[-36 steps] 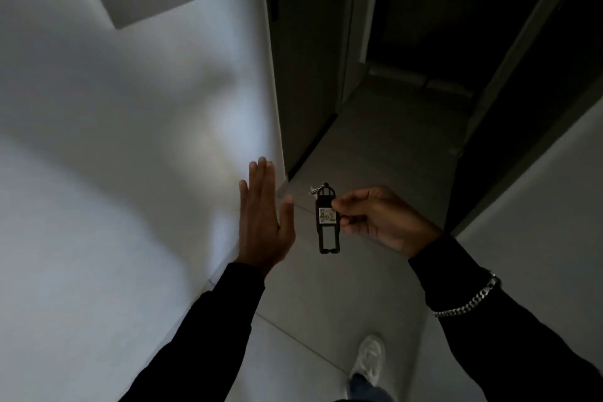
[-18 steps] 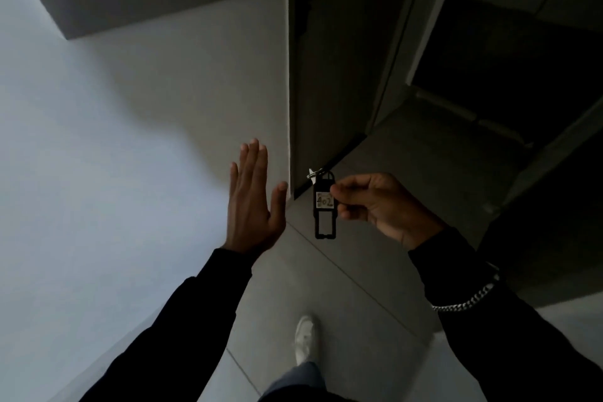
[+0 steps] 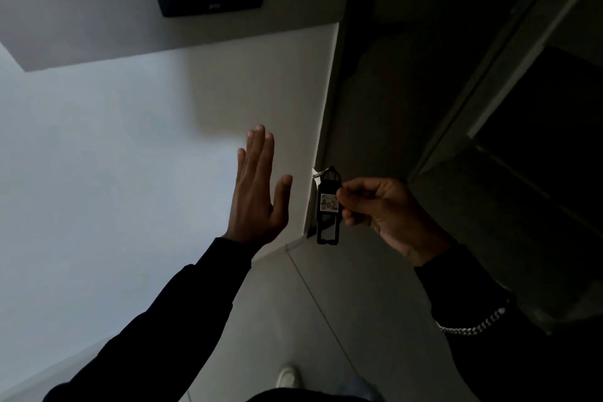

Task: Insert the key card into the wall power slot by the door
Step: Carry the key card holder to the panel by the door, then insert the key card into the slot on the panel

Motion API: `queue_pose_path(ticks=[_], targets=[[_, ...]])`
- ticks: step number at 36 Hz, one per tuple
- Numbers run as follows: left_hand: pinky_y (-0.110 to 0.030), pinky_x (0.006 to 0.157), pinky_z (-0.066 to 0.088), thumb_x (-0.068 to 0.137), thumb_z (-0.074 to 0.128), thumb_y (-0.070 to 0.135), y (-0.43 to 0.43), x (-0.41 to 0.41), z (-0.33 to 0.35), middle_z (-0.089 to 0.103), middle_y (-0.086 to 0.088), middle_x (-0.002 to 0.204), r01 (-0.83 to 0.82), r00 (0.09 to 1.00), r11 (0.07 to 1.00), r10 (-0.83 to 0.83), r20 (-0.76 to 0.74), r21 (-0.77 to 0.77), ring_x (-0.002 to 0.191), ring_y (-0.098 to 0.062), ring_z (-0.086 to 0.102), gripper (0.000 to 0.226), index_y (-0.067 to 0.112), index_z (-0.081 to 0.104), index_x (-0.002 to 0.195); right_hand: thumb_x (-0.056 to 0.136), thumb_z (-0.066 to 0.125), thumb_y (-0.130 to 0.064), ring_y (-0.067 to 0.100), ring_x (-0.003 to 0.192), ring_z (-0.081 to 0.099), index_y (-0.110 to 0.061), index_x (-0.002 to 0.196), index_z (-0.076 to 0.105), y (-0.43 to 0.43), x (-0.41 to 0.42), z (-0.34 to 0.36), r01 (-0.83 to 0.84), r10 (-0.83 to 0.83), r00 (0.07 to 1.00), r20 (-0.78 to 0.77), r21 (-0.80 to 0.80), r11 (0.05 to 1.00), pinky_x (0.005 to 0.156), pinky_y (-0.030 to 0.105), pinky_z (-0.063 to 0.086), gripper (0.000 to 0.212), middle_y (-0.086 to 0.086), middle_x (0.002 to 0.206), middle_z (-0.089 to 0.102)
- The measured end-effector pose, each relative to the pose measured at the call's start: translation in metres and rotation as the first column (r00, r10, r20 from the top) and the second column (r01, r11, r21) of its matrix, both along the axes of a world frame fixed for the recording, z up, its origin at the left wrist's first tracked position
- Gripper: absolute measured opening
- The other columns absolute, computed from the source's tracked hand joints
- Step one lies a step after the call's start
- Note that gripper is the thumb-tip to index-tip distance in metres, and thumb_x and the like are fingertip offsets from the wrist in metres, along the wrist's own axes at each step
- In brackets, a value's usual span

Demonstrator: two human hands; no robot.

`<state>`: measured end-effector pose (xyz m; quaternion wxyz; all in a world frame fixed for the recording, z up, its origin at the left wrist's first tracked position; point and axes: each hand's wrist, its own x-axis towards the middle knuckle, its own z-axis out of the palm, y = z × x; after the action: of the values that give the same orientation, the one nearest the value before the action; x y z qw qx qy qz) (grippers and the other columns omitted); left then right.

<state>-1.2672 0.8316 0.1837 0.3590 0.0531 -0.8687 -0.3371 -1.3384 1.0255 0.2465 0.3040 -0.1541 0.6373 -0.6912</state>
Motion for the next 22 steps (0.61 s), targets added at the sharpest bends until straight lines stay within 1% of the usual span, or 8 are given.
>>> queue_pose_path(ticks=[3,6,8,11,14,16,18,22], targets=[[-0.056,0.130,0.013,0.105,0.034,0.034,-0.009,-0.024,0.005,0.023,-0.024,0.164,-0.052,0.996,0.999,0.051,-0.072,-0.013,0.157,-0.034,0.014,0.060,-0.004,0.028,0.152,0.067,0.073,-0.018,0.008,0.048,0.063,-0.017,0.071,0.076,-0.014,-0.040,0.001,-0.080,0.080,0.997,-0.009,-0.008,0.997,0.047,0.017,0.054,0.005,0.000,0.056,0.070],[-0.060,0.128,0.016,0.106,0.031,0.034,-0.019,-0.047,0.006,0.025,-0.027,0.162,-0.133,0.982,0.990,0.126,-0.141,-0.043,0.156,-0.038,0.016,0.059,-0.007,0.031,0.149,0.065,0.076,-0.022,0.009,0.050,0.064,-0.017,0.077,0.076,-0.030,-0.081,-0.001,-0.144,0.144,0.990,-0.013,-0.040,0.989,0.048,0.017,0.054,0.013,0.002,0.059,0.071],[-0.060,0.128,0.015,0.106,0.032,0.033,-0.027,-0.064,0.007,0.024,-0.028,0.162,-0.194,0.969,0.978,0.179,-0.168,-0.072,0.157,-0.037,0.015,0.059,-0.007,0.030,0.150,0.065,0.077,-0.025,0.010,0.052,0.065,-0.016,0.083,0.076,-0.041,-0.106,0.000,-0.189,0.186,0.982,-0.037,-0.072,0.979,0.050,0.018,0.054,0.020,0.003,0.062,0.072],[-0.058,0.129,0.011,0.106,0.032,0.033,-0.042,-0.092,0.019,0.022,-0.028,0.163,-0.305,0.937,0.945,0.277,-0.211,-0.114,0.157,-0.038,0.013,0.059,-0.004,0.027,0.152,0.066,0.077,-0.026,0.011,0.054,0.065,-0.018,0.082,0.077,-0.058,-0.143,0.006,-0.279,0.269,0.958,-0.095,-0.119,0.953,0.052,0.018,0.054,0.019,0.002,0.062,0.071],[-0.060,0.129,0.009,0.106,0.031,0.034,-0.056,-0.117,0.040,0.020,-0.027,0.164,-0.419,0.888,0.896,0.372,-0.269,-0.144,0.157,-0.038,0.011,0.060,-0.003,0.025,0.153,0.069,0.075,-0.023,0.012,0.051,0.063,-0.014,0.085,0.075,-0.077,-0.175,0.025,-0.360,0.336,0.927,-0.168,-0.146,0.921,0.051,0.019,0.054,0.018,0.002,0.057,0.069],[-0.056,0.130,0.007,0.106,0.031,0.035,-0.067,-0.130,0.057,0.019,-0.026,0.165,-0.477,0.860,0.862,0.416,-0.294,-0.174,0.157,-0.038,0.011,0.061,-0.002,0.024,0.153,0.076,0.073,-0.014,0.012,0.050,0.062,-0.010,0.087,0.073,-0.090,-0.194,0.040,-0.416,0.378,0.899,-0.219,-0.158,0.896,0.051,0.020,0.054,0.012,0.002,0.056,0.068],[-0.053,0.131,0.007,0.105,0.031,0.035,-0.078,-0.136,0.077,0.019,-0.025,0.165,-0.537,0.825,0.822,0.465,-0.321,-0.191,0.158,-0.037,0.010,0.061,-0.001,0.024,0.153,0.081,0.070,-0.005,0.011,0.050,0.062,-0.011,0.086,0.073,-0.104,-0.210,0.058,-0.481,0.429,0.862,-0.269,-0.169,0.860,0.050,0.020,0.055,0.008,0.001,0.055,0.068],[-0.057,0.130,0.010,0.102,0.035,0.029,-0.100,-0.137,0.114,0.020,-0.025,0.165,-0.662,0.729,0.725,0.562,-0.390,-0.192,0.158,-0.035,0.011,0.060,-0.001,0.024,0.153,0.080,0.069,-0.005,0.012,0.048,0.060,-0.012,0.086,0.074,-0.135,-0.229,0.095,-0.602,0.510,0.773,-0.378,-0.181,0.778,0.050,0.020,0.054,0.011,0.003,0.054,0.067]])
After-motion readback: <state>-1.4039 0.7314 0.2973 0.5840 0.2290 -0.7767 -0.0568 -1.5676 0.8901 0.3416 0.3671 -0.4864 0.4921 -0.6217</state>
